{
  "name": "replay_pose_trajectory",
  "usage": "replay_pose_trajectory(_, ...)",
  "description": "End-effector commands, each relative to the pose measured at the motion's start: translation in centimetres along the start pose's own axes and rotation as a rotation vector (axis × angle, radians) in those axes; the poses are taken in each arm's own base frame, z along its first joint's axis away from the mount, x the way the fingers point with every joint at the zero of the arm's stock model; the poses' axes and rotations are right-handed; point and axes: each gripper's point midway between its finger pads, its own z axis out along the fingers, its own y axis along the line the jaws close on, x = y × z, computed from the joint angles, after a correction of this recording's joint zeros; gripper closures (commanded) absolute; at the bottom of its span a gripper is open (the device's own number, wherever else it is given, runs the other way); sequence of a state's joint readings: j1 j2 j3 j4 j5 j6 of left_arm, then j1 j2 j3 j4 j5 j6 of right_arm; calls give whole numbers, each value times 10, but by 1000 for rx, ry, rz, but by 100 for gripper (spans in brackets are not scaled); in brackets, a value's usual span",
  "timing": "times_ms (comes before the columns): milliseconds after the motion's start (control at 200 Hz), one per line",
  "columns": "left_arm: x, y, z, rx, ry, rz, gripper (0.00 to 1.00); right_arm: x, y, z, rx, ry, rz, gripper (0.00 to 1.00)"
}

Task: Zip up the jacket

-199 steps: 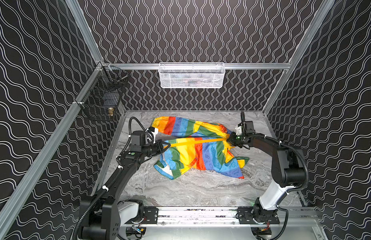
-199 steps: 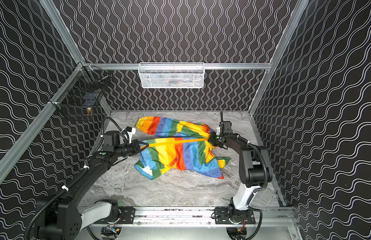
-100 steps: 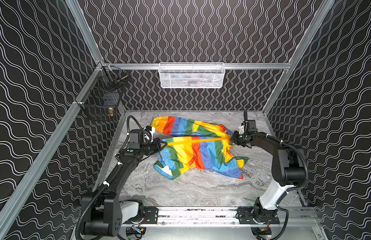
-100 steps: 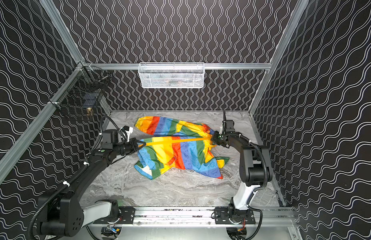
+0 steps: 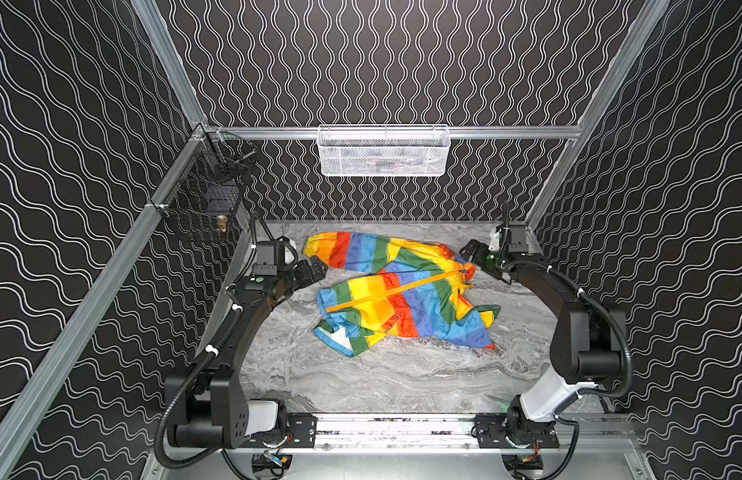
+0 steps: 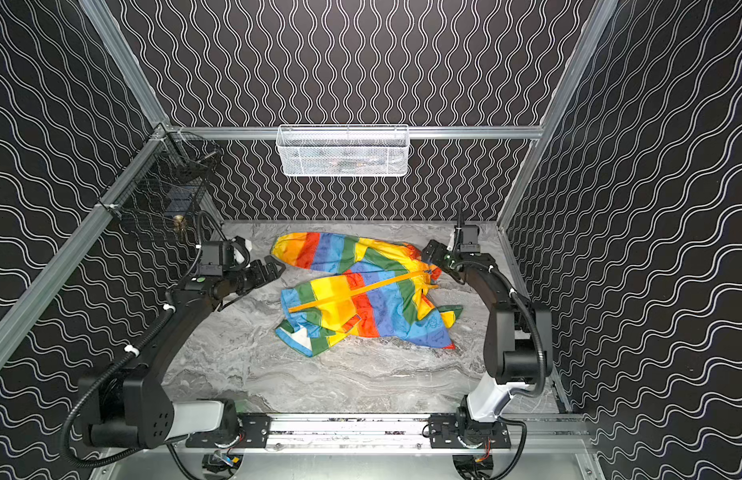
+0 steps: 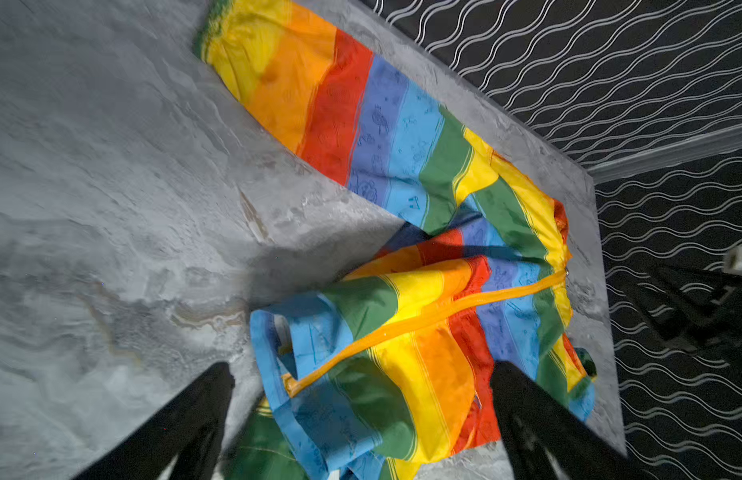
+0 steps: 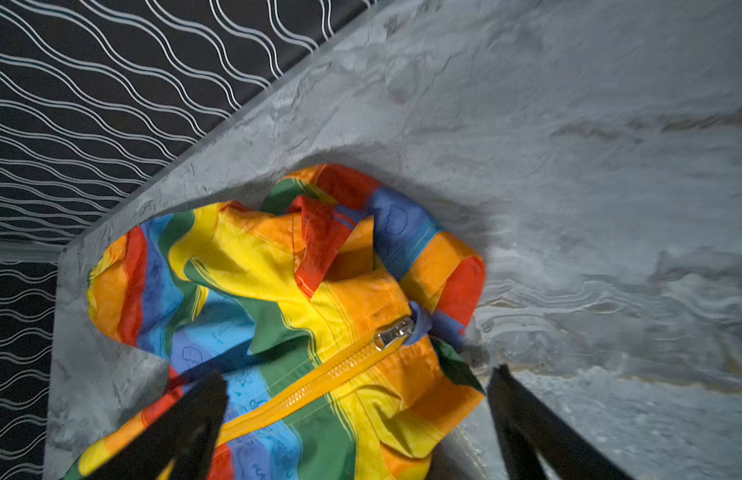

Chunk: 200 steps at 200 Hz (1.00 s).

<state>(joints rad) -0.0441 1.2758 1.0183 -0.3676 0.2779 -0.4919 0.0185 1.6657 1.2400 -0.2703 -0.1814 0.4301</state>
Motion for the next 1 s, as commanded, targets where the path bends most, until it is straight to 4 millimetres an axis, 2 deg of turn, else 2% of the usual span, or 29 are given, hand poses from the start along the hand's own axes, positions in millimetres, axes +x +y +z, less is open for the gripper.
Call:
replay_pose_trajectory(0, -50, -8, -29, -44, -227, 108, 1, -31, -1, -29, 60, -126, 13, 1)
replay_pose_trajectory(40, -68, -14, -44, -45, -325, 115, 1, -43, 0, -42, 82, -181, 21, 1)
replay_pose_trajectory(115, -97, -38, -72, 52, -523, 162, 1, -68, 3, -73, 101, -316, 44, 1)
replay_pose_trajectory(205, -123, -44, -94, 46, -708, 206, 1, -88, 32, -105, -31, -430, -27, 1)
replay_pose_trajectory(255, -129, -56, -103, 82, -780, 306, 1, -93, 45, -117, -85, -469, -75, 1)
replay_pose_trajectory(290, -130, -67, -109, 115, -818, 381, 1, -98, 47, -126, -89, -515, -70, 1)
replay_pose_trajectory(350, -130, -72, -116, 125, -854, 445, 1, -105, 38, -141, -69, -611, -23, 1)
replay_pose_trajectory(425, -130, -66, -116, 83, -852, 453, 1, -108, 25, -156, -66, -751, 10, 1)
replay_pose_trajectory(475, -129, -53, -103, 9, -810, 453, 1, -99, 16, -157, -48, -804, -53, 1)
replay_pose_trajectory(525, -122, -27, -80, -87, -738, 411, 1, -95, 6, -162, 0, -873, -113, 1)
replay_pose_trajectory(576, -107, 0, -54, -182, -664, 410, 1, -86, -15, -156, 89, -905, -128, 1)
replay_pose_trajectory(661, -73, 51, -12, -334, -544, 414, 1, -62, -56, -129, 263, -834, -140, 1)
replay_pose_trajectory(731, -45, 85, 12, -432, -461, 414, 1, -35, -83, -103, 354, -740, -164, 1)
replay_pose_trajectory(781, -29, 100, 26, -461, -412, 425, 1, -16, -100, -91, 391, -699, -170, 1)
replay_pose_trajectory(856, -10, 114, 41, -476, -361, 440, 1, 8, -114, -78, 396, -675, -175, 1)
replay_pose_trajectory(996, 13, 132, 61, -481, -361, 449, 1, 30, -130, -66, 430, -678, -229, 1)
